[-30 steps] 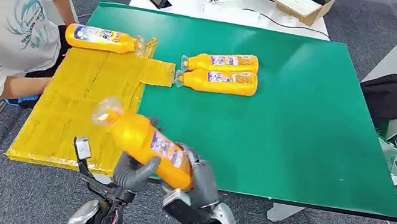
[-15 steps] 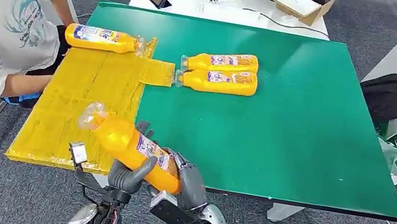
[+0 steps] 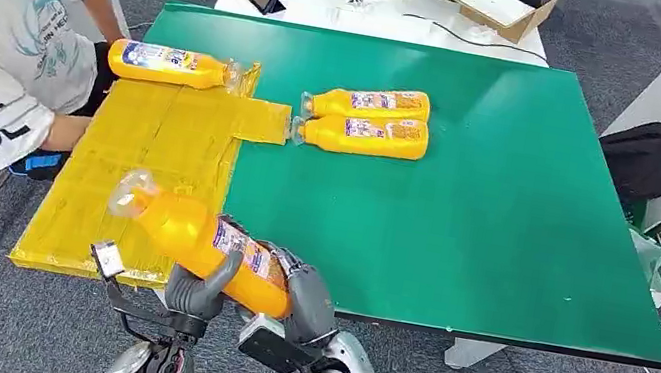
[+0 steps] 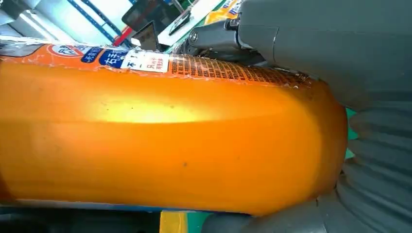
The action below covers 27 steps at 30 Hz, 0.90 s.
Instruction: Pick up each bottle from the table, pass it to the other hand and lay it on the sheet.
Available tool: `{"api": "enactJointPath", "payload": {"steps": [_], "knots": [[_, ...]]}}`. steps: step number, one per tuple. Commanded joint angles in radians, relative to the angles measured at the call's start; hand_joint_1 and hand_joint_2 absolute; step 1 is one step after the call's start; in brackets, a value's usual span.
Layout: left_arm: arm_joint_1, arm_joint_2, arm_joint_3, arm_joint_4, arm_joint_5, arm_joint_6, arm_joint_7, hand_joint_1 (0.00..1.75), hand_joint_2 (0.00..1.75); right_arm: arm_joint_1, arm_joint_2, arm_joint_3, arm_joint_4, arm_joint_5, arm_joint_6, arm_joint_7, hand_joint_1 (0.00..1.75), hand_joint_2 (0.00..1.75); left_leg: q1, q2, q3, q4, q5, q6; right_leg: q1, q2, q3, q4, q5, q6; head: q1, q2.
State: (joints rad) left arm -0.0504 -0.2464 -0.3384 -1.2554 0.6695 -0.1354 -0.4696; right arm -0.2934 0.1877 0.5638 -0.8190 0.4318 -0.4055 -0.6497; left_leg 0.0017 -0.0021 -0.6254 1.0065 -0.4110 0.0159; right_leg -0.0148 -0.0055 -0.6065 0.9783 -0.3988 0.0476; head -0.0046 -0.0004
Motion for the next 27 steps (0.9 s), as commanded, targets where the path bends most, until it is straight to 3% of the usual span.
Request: {"api": "enactJointPath", "payload": {"steps": [1, 6, 9, 13, 14, 15, 16, 19, 20, 23, 25, 26, 27], "knots": [[-0.098, 0.011, -0.031, 0.026, -0.135, 0.082, -0.07, 1.75, 1.75, 0.012, -0.008, 0.044, 0.033, -0.071, 0.144, 0.002, 0.0, 0.0, 0.001, -0.004, 0.004, 0.0, -0.002, -0.001, 0.001, -0.004, 0.005, 0.0, -0.003, -0.002, 0.0, 0.0], [-0.244, 0.059, 0.061, 0.12, -0.348, 0.311, -0.18, 1.75, 1.75, 0.003, -0.026, 0.025, -0.146, -0.142, 0.226, 0.046, 0.0, 0.0, 0.001, -0.003, 0.002, 0.001, -0.001, -0.001, 0.001, -0.003, 0.003, 0.001, -0.002, -0.002, 0.0, 0.0], [-0.332, 0.084, 0.148, 0.194, -0.397, 0.342, -0.185, 1.75, 1.75, -0.002, -0.036, 0.008, -0.202, -0.137, 0.205, 0.053, 0.0, 0.0, 0.001, -0.003, 0.0, 0.0, 0.001, -0.001, 0.001, -0.003, 0.001, 0.001, 0.0, -0.002, 0.0, 0.0], [-0.413, 0.115, 0.212, 0.271, -0.539, 0.478, -0.213, 1.75, 1.75, 0.013, -0.025, -0.041, -0.256, -0.164, 0.159, 0.037, 0.0, 0.0, 0.002, 0.001, 0.004, 0.0, 0.0, -0.002, 0.002, 0.002, 0.004, 0.001, 0.001, -0.004, -0.001, 0.0], [-0.451, 0.144, 0.215, 0.313, -0.649, 0.599, -0.229, 1.75, 1.75, 0.023, -0.02, -0.061, -0.284, -0.178, 0.128, 0.022, 0.0, 0.0, 0.001, -0.001, 0.002, 0.0, 0.001, -0.002, 0.001, 0.0, 0.002, 0.001, 0.002, -0.005, 0.0, 0.0], [-0.46, 0.156, 0.225, 0.318, -0.644, 0.594, -0.225, 1.75, 1.75, 0.021, -0.021, -0.061, -0.29, -0.178, 0.129, 0.022, 0.0, 0.0, 0.001, -0.002, 0.001, 0.0, 0.002, -0.002, 0.001, -0.002, 0.001, 0.001, 0.002, -0.004, 0.0, 0.0], [-0.493, 0.177, 0.211, 0.385, -0.754, 0.697, -0.213, 1.75, 1.75, 0.035, -0.017, -0.078, -0.319, -0.192, 0.111, 0.021, 0.0, 0.0, 0.002, -0.002, 0.003, 0.0, 0.002, -0.003, 0.002, -0.002, 0.003, 0.001, 0.001, -0.005, 0.0, 0.0], [-0.59, 0.229, 0.223, 0.562, -0.91, 0.798, -0.167, 1.75, 1.75, 0.058, -0.01, -0.113, -0.376, -0.254, 0.102, 0.033, 0.0, 0.0, 0.001, 0.0, 0.002, 0.0, 0.002, -0.002, 0.001, 0.0, 0.002, 0.002, 0.002, -0.004, 0.0, 0.0], [-0.614, 0.238, 0.312, 0.61, -1.138, 0.834, -0.122, 1.75, 1.75, 0.062, -0.015, -0.11, -0.386, -0.262, 0.108, 0.036, 0.0, 0.0, 0.002, -0.001, 0.003, 0.0, 0.001, -0.003, 0.002, -0.001, 0.003, 0.002, 0.001, -0.005, 0.0, 0.0], [-0.639, 0.24, 0.374, 0.671, -1.33, 0.834, -0.073, 1.75, 1.75, 0.066, -0.013, -0.111, -0.388, -0.27, 0.108, 0.036, 0.0, 0.0, 0.002, 0.002, 0.004, 0.0, 0.001, -0.003, 0.002, 0.002, 0.003, 0.001, 0.001, -0.005, 0.0, 0.0], [-0.642, 0.245, 0.367, 0.693, -1.53, 0.834, 0.001, 1.75, 1.75, 0.064, -0.011, -0.108, -0.387, -0.272, 0.111, 0.036, 0.0, 0.0, 0.002, 0.002, 0.004, 0.0, 0.001, -0.003, 0.002, 0.002, 0.003, 0.001, 0.001, -0.005, 0.0, 0.0], [-0.687, 0.275, 0.271, 0.812, -1.684, 0.834, 0.09, 1.75, 1.75, 0.059, -0.009, -0.106, -0.384, -0.279, 0.118, 0.036, 0.0, 0.0, 0.001, 0.001, 0.002, -0.001, 0.002, -0.002, 0.001, 0.001, 0.002, 0.001, 0.002, -0.004, 0.0, 0.0], [-0.69, 0.276, 0.271, 0.817, -1.685, 0.834, 0.091, 1.75, 1.75, 0.057, -0.007, -0.105, -0.384, -0.279, 0.119, 0.036, 0.0, 0.0, 0.002, 0.0, 0.005, 0.0, 0.001, -0.003, 0.002, 0.0, 0.004, 0.001, 0.0, -0.005, 0.0, 0.0]]}}
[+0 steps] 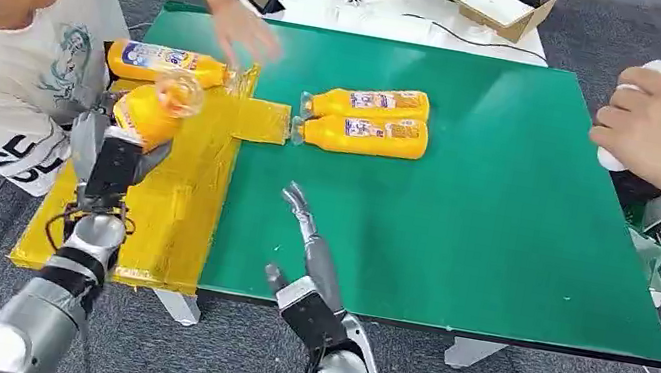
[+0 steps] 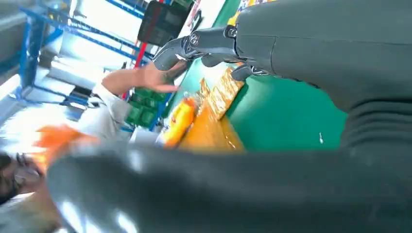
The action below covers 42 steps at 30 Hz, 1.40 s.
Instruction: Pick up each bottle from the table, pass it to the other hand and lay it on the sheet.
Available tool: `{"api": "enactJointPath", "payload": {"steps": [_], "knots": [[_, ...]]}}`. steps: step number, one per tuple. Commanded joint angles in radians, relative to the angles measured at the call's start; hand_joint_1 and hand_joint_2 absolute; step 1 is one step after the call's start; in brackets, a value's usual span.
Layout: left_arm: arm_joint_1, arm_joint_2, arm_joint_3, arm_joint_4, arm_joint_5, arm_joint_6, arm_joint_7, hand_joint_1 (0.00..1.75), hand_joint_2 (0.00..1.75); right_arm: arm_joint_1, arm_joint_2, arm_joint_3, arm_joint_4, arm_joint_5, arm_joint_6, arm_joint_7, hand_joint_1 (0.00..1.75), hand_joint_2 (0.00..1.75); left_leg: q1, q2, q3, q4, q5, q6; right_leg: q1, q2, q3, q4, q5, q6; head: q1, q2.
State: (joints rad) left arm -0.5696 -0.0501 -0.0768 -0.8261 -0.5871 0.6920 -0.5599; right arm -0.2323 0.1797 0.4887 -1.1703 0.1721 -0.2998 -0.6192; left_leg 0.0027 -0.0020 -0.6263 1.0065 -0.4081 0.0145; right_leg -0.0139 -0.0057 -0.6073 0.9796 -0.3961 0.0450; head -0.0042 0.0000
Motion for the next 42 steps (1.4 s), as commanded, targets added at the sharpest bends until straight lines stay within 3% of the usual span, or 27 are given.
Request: {"api": "enactJointPath", "payload": {"steps": [1, 5, 8, 11, 18, 19, 20, 21, 22, 23, 27, 34, 37, 42], "knots": [[-0.18, 0.086, -0.011, 0.415, -0.456, 0.004, 0.199, 1.75, 1.75, -0.005, 0.002, -0.03, -0.032, -0.02, 0.015, 0.006, 0.0, 0.0, 0.001, -0.001, 0.004, 0.0, -0.001, -0.001, 0.001, -0.001, 0.004, 0.0, -0.002, -0.002, 0.0, 0.0], [-0.217, 0.116, -0.153, 0.497, -0.637, -0.139, 0.345, 1.75, 1.75, -0.009, 0.007, -0.026, -0.038, -0.027, 0.032, 0.011, 0.0, 0.0, 0.001, 0.0, 0.003, 0.001, -0.002, -0.001, 0.001, 0.0, 0.003, 0.001, -0.002, -0.002, 0.0, 0.0], [-0.218, 0.12, -0.217, 0.522, -0.714, -0.224, 0.389, 1.75, 1.75, 0.001, 0.005, -0.028, -0.041, -0.028, 0.038, 0.015, 0.0, 0.0, 0.0, 0.0, 0.002, 0.0, -0.001, -0.001, 0.0, 0.0, 0.002, 0.0, -0.001, -0.001, 0.0, 0.0], [-0.2, 0.101, -0.169, 0.528, -0.652, -0.289, 0.358, 1.75, 1.75, 0.012, 0.003, -0.035, -0.041, -0.029, 0.041, 0.014, 0.0, 0.0, 0.0, 0.0, 0.002, 0.0, -0.001, -0.001, 0.0, 0.0, 0.002, 0.0, -0.001, -0.001, 0.0, 0.0], [-0.186, 0.092, -0.182, 0.541, -0.664, -0.362, 0.401, 1.75, 1.75, 0.025, 0.006, -0.048, -0.048, -0.035, 0.049, 0.032, 0.0, 0.0, 0.001, 0.0, 0.003, 0.0, -0.002, -0.001, 0.001, -0.001, 0.003, 0.0, -0.002, -0.001, 0.0, 0.0], [-0.186, 0.092, -0.182, 0.541, -0.664, -0.362, 0.401, 1.68, 1.75, 0.025, 0.006, -0.048, -0.048, -0.035, 0.049, 0.032, 0.0, 0.0, 0.0, -0.001, 0.003, 0.0, -0.001, -0.001, 0.0, 0.0, 0.003, 0.0, -0.001, -0.001, 0.0, 0.0], [-0.176, 0.087, -0.167, 0.538, -0.648, -0.37, 0.409, 0.09, 1.75, 0.026, 0.008, -0.049, -0.045, -0.034, 0.051, 0.034, 0.0, 0.0, 0.001, 0.0, 0.005, 0.0, -0.002, -0.001, 0.001, 0.0, 0.005, 0.0, -0.002, -0.002, 0.0, 0.0], [-0.17, 0.081, -0.15, 0.535, -0.63, -0.378, 0.413, 0.0, 1.75, 0.028, 0.008, -0.051, -0.043, -0.032, 0.051, 0.041, 0.0, 0.0, 0.0, 0.001, 0.003, -0.001, -0.001, 0.0, 0.0, 0.001, 0.003, -0.001, -0.001, -0.001, 0.0, 0.0], [-0.17, 0.081, -0.15, 0.535, -0.63, -0.378, 0.413, 0.0, 1.75, 0.028, 0.008, -0.051, -0.043, -0.032, 0.051, 0.041, 0.0, 0.0, 0.0, 0.001, 0.005, -0.001, -0.002, -0.001, 0.0, 0.001, 0.004, 0.0, -0.002, -0.002, 0.0, 0.0], [-0.165, 0.07, -0.118, 0.529, -0.592, -0.38, 0.398, 0.0, 0.0, 0.03, 0.007, -0.053, -0.042, -0.03, 0.053, 0.044, 0.0, 0.0, 0.0, 0.0, 0.004, -0.001, -0.002, -0.001, 0.0, 0.001, 0.003, -0.001, -0.001, -0.002, 0.0, 0.0], [-0.175, 0.045, -0.017, 0.524, -0.454, -0.486, 0.32, 0.0, 0.0, 0.036, 0.003, -0.06, -0.042, -0.027, 0.058, 0.048, 0.0, 0.0, 0.001, -0.001, 0.005, -0.001, -0.002, -0.001, 0.001, 0.0, 0.005, -0.001, -0.002, -0.002, 0.0, 0.0], [-0.178, 0.044, 0.0, 0.523, -0.402, -0.583, 0.283, 0.0, 0.0, 0.03, 0.005, -0.07, -0.022, -0.026, 0.058, 0.051, 0.0, 0.0, 0.0, -0.002, 0.004, -0.001, 0.0, 0.0, 0.0, -0.001, 0.005, -0.001, -0.001, -0.001, 0.0, 0.0], [-0.182, 0.052, -0.015, 0.53, -0.376, -0.696, 0.276, 0.0, 0.0, 0.026, 0.008, -0.083, -0.006, -0.032, 0.054, 0.058, 0.0, 0.0, 0.0, -0.002, 0.005, -0.001, 0.0, -0.001, 0.0, -0.001, 0.006, -0.001, -0.001, -0.001, 0.0, 0.0], [-0.172, 0.064, 0.005, 0.503, -0.291, -0.83, 0.17, 0.0, 0.0, 0.019, 0.006, -0.089, 0.03, -0.045, 0.061, 0.067, 0.0, 0.0, 0.0, -0.002, 0.009, -0.002, 0.0, -0.001, 0.0, -0.001, 0.011, -0.002, -0.001, -0.002, 0.0, 0.0]]}}
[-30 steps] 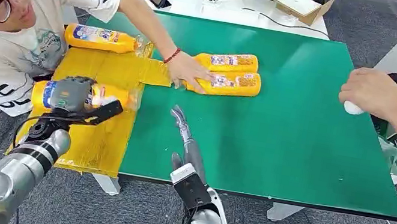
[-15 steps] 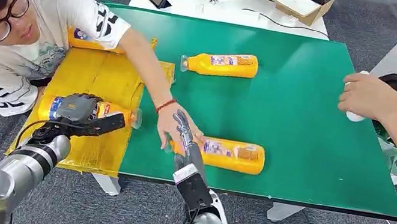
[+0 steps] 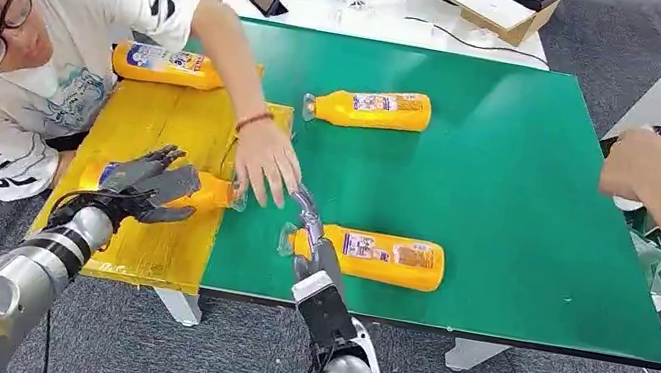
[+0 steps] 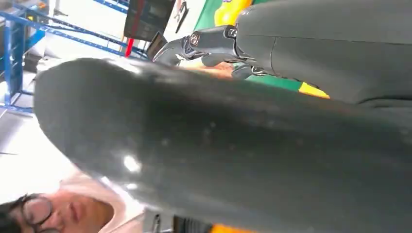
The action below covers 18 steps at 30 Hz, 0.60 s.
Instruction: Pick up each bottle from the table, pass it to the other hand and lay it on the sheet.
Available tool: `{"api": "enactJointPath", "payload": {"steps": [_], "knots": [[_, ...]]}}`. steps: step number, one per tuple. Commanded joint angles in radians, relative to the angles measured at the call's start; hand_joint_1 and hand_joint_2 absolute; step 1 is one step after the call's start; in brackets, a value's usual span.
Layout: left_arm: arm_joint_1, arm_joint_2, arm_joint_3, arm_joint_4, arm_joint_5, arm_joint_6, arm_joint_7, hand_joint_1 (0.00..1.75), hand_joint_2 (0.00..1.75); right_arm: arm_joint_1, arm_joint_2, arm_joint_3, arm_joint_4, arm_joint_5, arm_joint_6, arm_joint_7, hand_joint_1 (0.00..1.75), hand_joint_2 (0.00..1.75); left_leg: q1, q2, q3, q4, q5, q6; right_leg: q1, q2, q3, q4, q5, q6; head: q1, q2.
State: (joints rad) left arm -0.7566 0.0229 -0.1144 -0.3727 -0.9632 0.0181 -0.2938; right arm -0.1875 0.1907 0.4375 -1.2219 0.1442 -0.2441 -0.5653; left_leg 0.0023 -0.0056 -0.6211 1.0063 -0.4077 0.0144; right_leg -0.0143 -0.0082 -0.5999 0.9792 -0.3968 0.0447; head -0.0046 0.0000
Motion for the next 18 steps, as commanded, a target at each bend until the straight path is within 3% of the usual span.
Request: {"api": "enactJointPath", "payload": {"steps": [1, 4, 7, 9, 10, 11, 12, 16, 18], "knots": [[0.022, -0.012, 0.05, 0.036, 0.107, -0.143, -0.117, 0.0, 0.0, -0.028, -0.004, -0.038, 0.09, -0.019, 0.007, 0.013, 0.0, 0.0, 0.0, 0.002, 0.005, -0.001, -0.001, -0.001, 0.0, 0.002, 0.004, -0.001, 0.0, -0.001, 0.0, 0.0], [0.044, -0.042, 0.112, -0.008, 0.207, -0.046, -0.19, 0.0, 0.0, -0.037, -0.008, -0.026, 0.116, -0.013, 0.022, 0.015, 0.0, 0.0, 0.0, 0.003, 0.007, -0.002, -0.001, -0.001, 0.0, 0.002, 0.006, -0.002, 0.0, -0.001, 0.0, 0.0], [0.076, -0.124, 0.253, -0.08, 0.376, 0.198, -0.221, 0.0, 0.0, -0.045, -0.022, 0.004, 0.136, 0.034, 0.022, 0.03, 0.0, 0.0, 0.0, 0.001, 0.005, -0.001, -0.001, 0.0, 0.001, 0.0, 0.004, -0.001, 0.0, -0.001, 0.0, 0.0], [0.103, -0.147, 0.184, -0.113, 0.255, 0.574, -0.255, 0.0, 0.0, -0.06, -0.041, 0.047, 0.15, 0.139, -0.035, 0.046, 0.0, 0.0, 0.001, -0.001, 0.004, -0.001, -0.001, 0.0, 0.001, -0.001, 0.004, -0.001, -0.001, -0.001, 0.0, 0.0], [0.121, -0.161, 0.197, -0.133, 0.276, 0.671, -0.297, 0.0, 0.0, -0.072, -0.048, 0.066, 0.163, 0.172, -0.045, 0.052, 0.0, 0.0, 0.0, 0.0, 0.003, -0.001, -0.001, 0.0, 0.001, -0.001, 0.003, -0.001, -0.001, -0.001, 0.0, 0.0], [0.144, -0.167, 0.213, -0.172, 0.288, 0.68, -0.338, 0.0, 1.75, -0.078, -0.051, 0.069, 0.168, 0.184, -0.052, 0.052, 0.0, 0.0, 0.001, 0.0, 0.004, 0.0, -0.002, 0.0, 0.001, 0.0, 0.004, -0.001, -0.001, -0.001, 0.001, 0.0], [0.21, -0.224, 0.37, -0.35, 0.151, 0.68, -0.404, 0.0, 1.75, -0.091, -0.063, 0.087, 0.176, 0.227, -0.078, 0.066, 0.0, 1.75, 0.0, 0.002, 0.004, -0.001, -0.001, 0.0, 0.0, 0.001, 0.003, -0.001, -0.001, -0.001, 0.0, 0.0], [0.347, -0.291, 0.32, -0.662, 0.239, 0.68, -0.404, 0.0, 1.75, -0.125, -0.112, 0.108, 0.162, 0.321, -0.121, 0.131, 0.0, 1.75, 0.0, 0.001, 0.003, 0.0, -0.002, 0.0, 0.001, 0.0, 0.003, -0.001, -0.002, -0.001, 0.0, 0.0], [0.379, -0.297, 0.279, -0.718, 0.314, 0.68, -0.404, 0.0, 1.75, -0.134, -0.131, 0.096, 0.144, 0.335, -0.128, 0.148, 0.0, 1.75, 0.0, 0.001, 0.0, 0.0, -0.002, 0.0, 0.0, 0.001, 0.0, -0.001, -0.001, 0.0, 0.001, 0.0]]}}
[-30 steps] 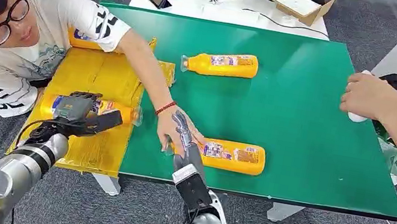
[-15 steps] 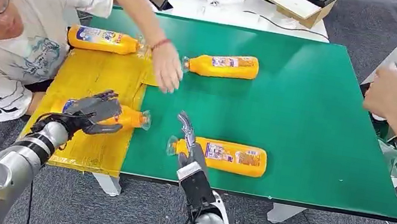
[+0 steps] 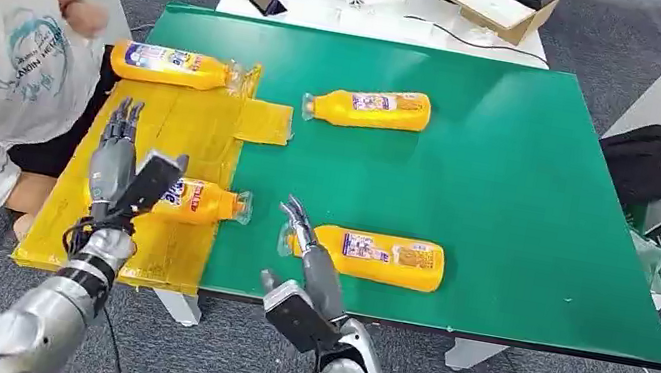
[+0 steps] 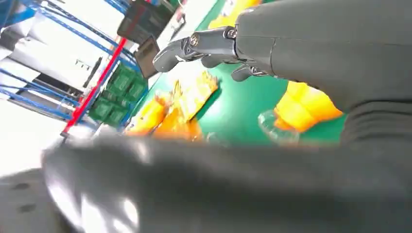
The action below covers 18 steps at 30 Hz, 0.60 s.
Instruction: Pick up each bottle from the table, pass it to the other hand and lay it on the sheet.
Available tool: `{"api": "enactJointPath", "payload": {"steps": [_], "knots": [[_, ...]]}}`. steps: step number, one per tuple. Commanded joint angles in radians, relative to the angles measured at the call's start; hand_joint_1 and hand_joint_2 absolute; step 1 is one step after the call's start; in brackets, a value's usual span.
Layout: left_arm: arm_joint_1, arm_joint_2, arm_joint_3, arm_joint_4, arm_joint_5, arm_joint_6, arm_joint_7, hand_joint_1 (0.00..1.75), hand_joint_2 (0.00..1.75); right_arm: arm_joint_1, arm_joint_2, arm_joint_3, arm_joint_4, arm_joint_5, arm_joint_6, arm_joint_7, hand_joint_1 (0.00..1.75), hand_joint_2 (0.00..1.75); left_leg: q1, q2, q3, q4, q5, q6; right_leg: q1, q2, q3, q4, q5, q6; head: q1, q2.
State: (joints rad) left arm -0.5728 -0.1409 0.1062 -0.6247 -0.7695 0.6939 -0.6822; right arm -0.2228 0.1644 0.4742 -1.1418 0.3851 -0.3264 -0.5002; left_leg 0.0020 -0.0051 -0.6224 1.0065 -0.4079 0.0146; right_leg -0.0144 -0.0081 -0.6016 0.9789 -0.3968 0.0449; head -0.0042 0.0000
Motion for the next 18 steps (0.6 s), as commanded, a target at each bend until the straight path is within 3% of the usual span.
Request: {"api": "enactJointPath", "payload": {"steps": [1, 8, 14, 18], "knots": [[0.239, -0.145, 0.035, -0.543, 0.152, 0.004, -0.016, 0.0, 1.75, -0.112, -0.137, 0.063, 0.048, 0.14, -0.049, 0.121, 0.0, 1.75, 0.0, 0.002, 0.0, 0.001, -0.001, 0.0, 0.0, 0.002, 0.0, 0.0, 0.0, -0.001, 0.0, 0.0], [0.367, -0.172, -0.062, -0.678, 0.217, 0.004, -0.016, 0.0, 1.75, -0.144, -0.244, 0.008, -0.045, 0.209, 0.027, 0.259, 0.0, 1.75, -0.001, 0.0, -0.001, 0.001, -0.002, 0.0, 0.0, 0.001, -0.001, 0.0, -0.001, -0.001, 0.0, 0.0], [0.405, -0.19, -0.126, -0.686, 0.195, 0.004, -0.016, 0.0, 1.75, -0.187, -0.282, -0.051, -0.02, 0.182, 0.166, 0.364, 0.0, 1.75, -0.001, 0.001, -0.002, 0.001, -0.001, 0.0, -0.001, 0.001, -0.002, 0.0, -0.001, -0.001, 0.0, 0.0], [0.405, -0.19, -0.126, -0.686, 0.195, 0.004, -0.016, 0.0, 1.75, -0.187, -0.282, -0.051, -0.02, 0.182, 0.166, 0.364, 0.0, 1.75, 0.0, 0.001, -0.001, 0.0, -0.001, 0.0, 0.0, 0.002, -0.001, 0.0, 0.0, -0.001, 0.0, 0.0]]}}
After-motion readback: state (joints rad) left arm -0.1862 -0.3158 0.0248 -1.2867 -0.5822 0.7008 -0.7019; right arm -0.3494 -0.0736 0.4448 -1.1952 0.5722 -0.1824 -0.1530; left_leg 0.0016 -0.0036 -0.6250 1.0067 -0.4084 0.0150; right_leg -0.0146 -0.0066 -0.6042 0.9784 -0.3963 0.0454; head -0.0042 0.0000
